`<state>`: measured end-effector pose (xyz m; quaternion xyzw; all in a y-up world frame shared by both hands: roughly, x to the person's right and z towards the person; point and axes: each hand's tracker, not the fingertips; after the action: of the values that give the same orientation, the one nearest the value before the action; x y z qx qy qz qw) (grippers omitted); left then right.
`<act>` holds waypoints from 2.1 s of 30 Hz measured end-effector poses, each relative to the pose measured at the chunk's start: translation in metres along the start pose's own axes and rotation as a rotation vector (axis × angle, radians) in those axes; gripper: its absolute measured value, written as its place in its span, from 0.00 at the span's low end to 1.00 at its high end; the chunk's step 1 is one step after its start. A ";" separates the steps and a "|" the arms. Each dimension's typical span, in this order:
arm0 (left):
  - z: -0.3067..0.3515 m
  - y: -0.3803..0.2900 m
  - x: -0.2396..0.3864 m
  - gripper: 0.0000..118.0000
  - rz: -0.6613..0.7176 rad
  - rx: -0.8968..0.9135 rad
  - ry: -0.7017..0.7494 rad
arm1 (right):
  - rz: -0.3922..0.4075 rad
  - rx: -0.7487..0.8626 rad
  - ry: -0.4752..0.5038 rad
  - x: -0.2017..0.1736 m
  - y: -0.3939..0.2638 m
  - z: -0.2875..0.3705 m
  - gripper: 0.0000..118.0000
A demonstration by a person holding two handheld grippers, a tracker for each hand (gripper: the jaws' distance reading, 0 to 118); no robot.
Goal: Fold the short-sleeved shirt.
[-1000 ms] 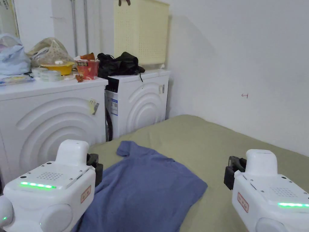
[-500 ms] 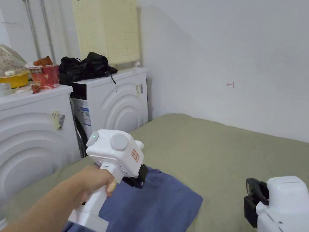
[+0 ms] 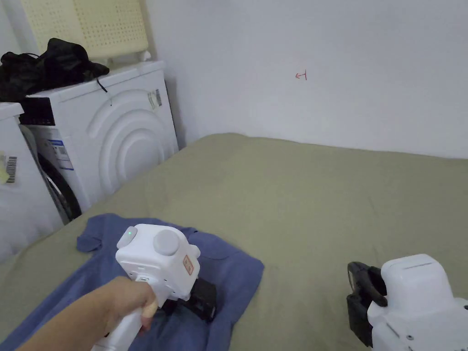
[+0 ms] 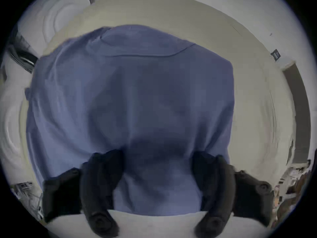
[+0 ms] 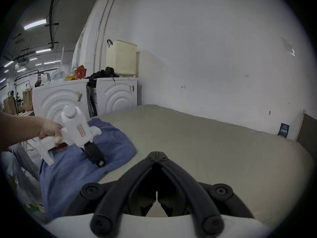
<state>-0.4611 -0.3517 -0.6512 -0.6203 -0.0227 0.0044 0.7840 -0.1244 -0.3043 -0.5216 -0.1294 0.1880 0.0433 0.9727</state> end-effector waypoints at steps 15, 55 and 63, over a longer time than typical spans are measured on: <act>0.134 0.007 0.060 0.01 -0.026 0.431 -0.226 | -0.040 -0.039 -0.243 0.097 0.004 0.095 0.00; 0.156 -0.103 0.474 0.25 -0.549 0.523 -0.661 | -0.192 -0.093 -0.807 0.280 -0.024 0.344 0.00; 0.176 -0.148 0.332 0.00 -0.301 0.816 -0.348 | -0.188 -0.076 -0.743 0.256 -0.016 0.328 0.00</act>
<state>-0.1393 -0.2027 -0.4569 -0.2414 -0.2398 0.0032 0.9403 0.2313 -0.2223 -0.3209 -0.1578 -0.1919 0.0047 0.9686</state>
